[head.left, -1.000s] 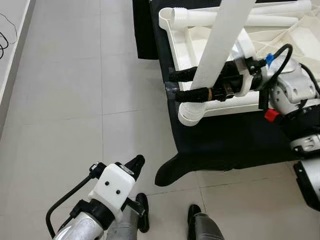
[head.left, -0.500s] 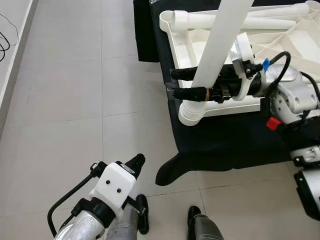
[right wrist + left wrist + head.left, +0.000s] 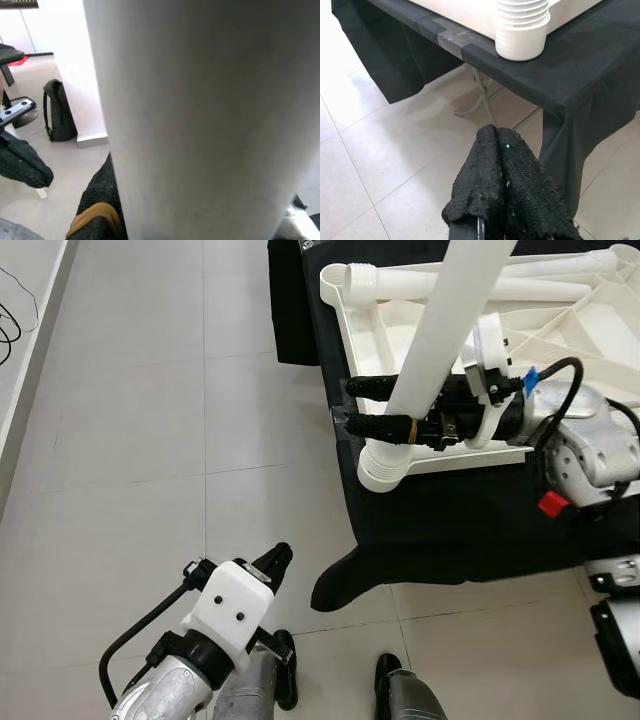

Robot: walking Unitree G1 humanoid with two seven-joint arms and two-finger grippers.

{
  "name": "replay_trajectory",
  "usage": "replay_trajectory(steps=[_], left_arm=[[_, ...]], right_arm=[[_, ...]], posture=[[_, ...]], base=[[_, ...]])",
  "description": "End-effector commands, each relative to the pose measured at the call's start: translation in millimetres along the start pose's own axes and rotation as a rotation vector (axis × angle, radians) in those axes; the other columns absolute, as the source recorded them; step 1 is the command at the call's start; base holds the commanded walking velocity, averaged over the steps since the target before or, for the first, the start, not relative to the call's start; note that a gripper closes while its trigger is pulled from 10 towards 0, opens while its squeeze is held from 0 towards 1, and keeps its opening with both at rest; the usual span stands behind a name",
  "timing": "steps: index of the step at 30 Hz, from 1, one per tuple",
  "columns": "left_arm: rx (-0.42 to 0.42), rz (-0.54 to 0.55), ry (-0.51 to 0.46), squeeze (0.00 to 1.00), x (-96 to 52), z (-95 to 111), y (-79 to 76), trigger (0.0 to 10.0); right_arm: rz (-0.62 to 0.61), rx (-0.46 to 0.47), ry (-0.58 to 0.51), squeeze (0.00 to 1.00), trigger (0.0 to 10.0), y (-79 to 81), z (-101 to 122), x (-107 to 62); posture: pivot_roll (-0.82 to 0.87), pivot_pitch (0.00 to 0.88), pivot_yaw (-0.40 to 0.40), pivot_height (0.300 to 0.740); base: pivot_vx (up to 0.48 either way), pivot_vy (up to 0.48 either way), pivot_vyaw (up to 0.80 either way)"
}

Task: Building children table

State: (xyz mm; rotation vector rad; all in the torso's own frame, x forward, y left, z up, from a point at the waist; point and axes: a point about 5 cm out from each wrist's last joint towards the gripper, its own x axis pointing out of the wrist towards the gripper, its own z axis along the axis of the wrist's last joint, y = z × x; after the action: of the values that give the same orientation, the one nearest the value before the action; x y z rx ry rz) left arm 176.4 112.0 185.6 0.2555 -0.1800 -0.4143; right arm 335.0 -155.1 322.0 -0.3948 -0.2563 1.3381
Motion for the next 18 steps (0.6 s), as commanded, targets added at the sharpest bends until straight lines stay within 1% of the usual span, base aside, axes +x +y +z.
replay_trajectory(steps=[1, 12, 15, 18], left_arm=[[-0.021, -0.01, 0.021, 0.0, -1.0, -5.6, -2.8, 10.0], [-0.019, -0.009, 0.011, 0.0, 2.3, -5.7, -2.3, 10.0], [-0.017, -0.011, 0.013, 0.0, 2.9, -6.4, -1.9, 10.0], [-0.016, -0.01, 0.013, 0.0, 3.0, -6.7, -1.7, 10.0]], right_arm=[[-0.025, 0.103, 0.106, 0.0, 10.0, 8.1, -29.0, -0.2], [-0.083, 0.127, 0.114, 0.0, 10.0, 14.8, -32.8, 4.5], [-0.15, 0.139, 0.123, 0.0, 10.0, 12.3, -35.0, 2.2], [-0.168, 0.143, 0.126, 0.0, 10.0, 12.1, -35.6, 1.5]], posture=[[0.11, 0.361, 0.001, 0.74], [0.1, 0.357, 0.004, 0.74], [0.1, 0.355, 0.009, 0.74], [0.1, 0.355, 0.01, 0.74]], base=[[0.0, 0.0, 0.0], [0.0, 0.0, 0.0], [0.0, 0.0, 0.0], [0.0, 0.0, 0.0]])
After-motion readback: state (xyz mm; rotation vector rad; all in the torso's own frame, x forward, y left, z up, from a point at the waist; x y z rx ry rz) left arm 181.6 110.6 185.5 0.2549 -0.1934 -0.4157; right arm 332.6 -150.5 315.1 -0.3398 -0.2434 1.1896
